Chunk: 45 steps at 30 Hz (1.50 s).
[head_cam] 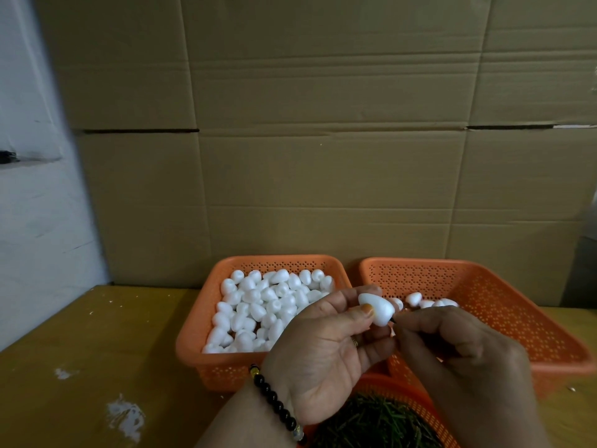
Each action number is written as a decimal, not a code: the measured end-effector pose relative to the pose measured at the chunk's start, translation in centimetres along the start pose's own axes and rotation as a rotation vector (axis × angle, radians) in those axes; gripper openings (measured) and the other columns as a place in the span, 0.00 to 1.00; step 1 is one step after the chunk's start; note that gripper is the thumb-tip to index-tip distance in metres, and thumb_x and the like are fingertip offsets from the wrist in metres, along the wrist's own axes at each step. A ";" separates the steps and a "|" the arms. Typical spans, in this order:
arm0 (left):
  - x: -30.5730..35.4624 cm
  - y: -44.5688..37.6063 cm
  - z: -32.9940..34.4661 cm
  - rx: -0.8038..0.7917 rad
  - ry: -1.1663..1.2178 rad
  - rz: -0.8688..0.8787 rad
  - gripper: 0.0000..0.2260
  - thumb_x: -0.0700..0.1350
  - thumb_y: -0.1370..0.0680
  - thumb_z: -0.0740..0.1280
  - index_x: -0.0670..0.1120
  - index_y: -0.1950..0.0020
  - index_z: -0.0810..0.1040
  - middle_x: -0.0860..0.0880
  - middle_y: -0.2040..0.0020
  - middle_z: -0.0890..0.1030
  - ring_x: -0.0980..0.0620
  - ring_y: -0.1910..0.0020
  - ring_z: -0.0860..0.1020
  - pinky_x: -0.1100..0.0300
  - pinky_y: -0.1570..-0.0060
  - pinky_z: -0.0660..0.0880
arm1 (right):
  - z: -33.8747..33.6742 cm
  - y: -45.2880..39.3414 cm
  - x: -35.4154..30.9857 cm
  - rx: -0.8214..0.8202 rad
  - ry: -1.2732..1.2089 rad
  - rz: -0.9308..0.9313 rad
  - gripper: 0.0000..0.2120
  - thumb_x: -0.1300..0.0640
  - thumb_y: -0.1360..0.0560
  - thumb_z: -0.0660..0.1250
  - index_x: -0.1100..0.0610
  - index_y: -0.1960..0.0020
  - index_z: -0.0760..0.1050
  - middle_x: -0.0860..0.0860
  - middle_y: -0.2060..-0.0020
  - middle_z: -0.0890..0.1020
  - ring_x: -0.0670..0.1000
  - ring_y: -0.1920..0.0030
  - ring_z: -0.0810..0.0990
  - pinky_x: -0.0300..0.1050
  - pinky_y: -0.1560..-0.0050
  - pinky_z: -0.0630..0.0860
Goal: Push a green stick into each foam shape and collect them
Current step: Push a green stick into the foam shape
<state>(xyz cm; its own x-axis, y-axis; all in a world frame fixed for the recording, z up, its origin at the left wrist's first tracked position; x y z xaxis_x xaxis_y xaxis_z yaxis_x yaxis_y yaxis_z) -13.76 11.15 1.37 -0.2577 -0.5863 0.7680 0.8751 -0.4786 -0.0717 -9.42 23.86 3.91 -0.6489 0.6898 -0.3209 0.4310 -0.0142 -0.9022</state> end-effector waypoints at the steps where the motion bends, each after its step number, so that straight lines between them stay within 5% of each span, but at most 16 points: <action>1: 0.0 0.0 0.0 -0.002 0.002 0.000 0.13 0.35 0.30 0.65 0.40 0.45 0.78 0.41 0.52 0.83 0.50 0.59 0.79 0.57 0.58 0.79 | 0.0 0.0 0.0 0.004 0.001 0.003 0.08 0.60 0.37 0.73 0.49 0.60 0.81 0.37 0.63 0.78 0.35 0.56 0.79 0.20 0.56 0.70; 8: 0.2 -0.1 -0.2 0.003 -0.085 0.064 0.16 0.35 0.31 0.66 0.40 0.43 0.77 0.42 0.53 0.82 0.52 0.59 0.80 0.58 0.59 0.78 | 0.2 -0.1 0.3 -0.010 -0.141 0.116 0.15 0.54 0.34 0.78 0.40 0.54 0.76 0.38 0.57 0.82 0.36 0.59 0.81 0.26 0.58 0.75; 14: 0.2 0.0 -0.3 0.015 -0.144 0.109 0.16 0.34 0.29 0.70 0.39 0.42 0.75 0.39 0.52 0.81 0.48 0.59 0.81 0.58 0.62 0.78 | 0.7 -0.2 0.5 -0.116 -0.068 0.120 0.16 0.58 0.36 0.79 0.52 0.50 0.78 0.44 0.53 0.78 0.45 0.53 0.80 0.44 0.56 0.79; 21: -0.3 -0.2 -0.3 0.049 -0.260 0.122 0.18 0.40 0.31 0.71 0.37 0.44 0.74 0.36 0.49 0.80 0.41 0.50 0.78 0.50 0.50 0.76 | 0.5 -0.4 -0.2 -0.120 -0.055 0.107 0.08 0.50 0.32 0.75 0.49 0.55 0.78 0.38 0.58 0.79 0.42 0.59 0.78 0.38 0.61 0.73; 30: 0.1 -0.2 -0.9 0.053 -0.254 0.154 0.15 0.41 0.30 0.69 0.41 0.44 0.79 0.41 0.50 0.82 0.49 0.54 0.80 0.56 0.56 0.78 | 0.8 -0.1 0.2 -0.173 -0.090 0.167 0.13 0.46 0.32 0.67 0.47 0.49 0.80 0.37 0.58 0.80 0.37 0.55 0.79 0.26 0.56 0.70; 38: -0.2 -0.5 -1.2 0.091 -0.313 0.161 0.12 0.44 0.29 0.73 0.42 0.48 0.78 0.43 0.54 0.83 0.51 0.60 0.79 0.56 0.57 0.78 | 0.9 0.1 0.5 -0.156 -0.086 0.182 0.18 0.46 0.35 0.70 0.43 0.45 0.73 0.39 0.55 0.80 0.39 0.52 0.78 0.30 0.54 0.73; 41: -0.4 -0.5 -1.4 0.133 -0.382 0.158 0.11 0.48 0.31 0.72 0.45 0.53 0.80 0.42 0.54 0.81 0.51 0.61 0.77 0.55 0.57 0.77 | 0.9 0.1 0.5 -0.145 -0.064 0.146 0.17 0.55 0.34 0.74 0.42 0.49 0.74 0.39 0.57 0.80 0.40 0.54 0.78 0.32 0.55 0.73; 45: -0.4 -0.5 -1.5 0.143 -0.426 0.146 0.10 0.52 0.33 0.72 0.48 0.57 0.81 0.44 0.55 0.80 0.55 0.64 0.76 0.59 0.62 0.76 | 0.9 0.1 0.6 -0.142 -0.077 0.117 0.09 0.51 0.30 0.74 0.45 0.52 0.77 0.39 0.57 0.80 0.41 0.56 0.80 0.34 0.58 0.73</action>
<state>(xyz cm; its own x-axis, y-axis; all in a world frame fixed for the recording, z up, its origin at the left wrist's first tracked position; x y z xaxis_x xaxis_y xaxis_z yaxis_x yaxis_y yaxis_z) -14.66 10.64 0.12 0.0376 -0.3061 0.9513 0.9449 -0.2987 -0.1335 -10.33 23.65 3.41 -0.6324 0.6323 -0.4474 0.5871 0.0145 -0.8094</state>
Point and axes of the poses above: each hand's wrist, its own y-axis away from the middle knuckle, its own z-axis out of the palm, x = y × z, the point moved 6 cm from there along -y, towards the middle knuckle
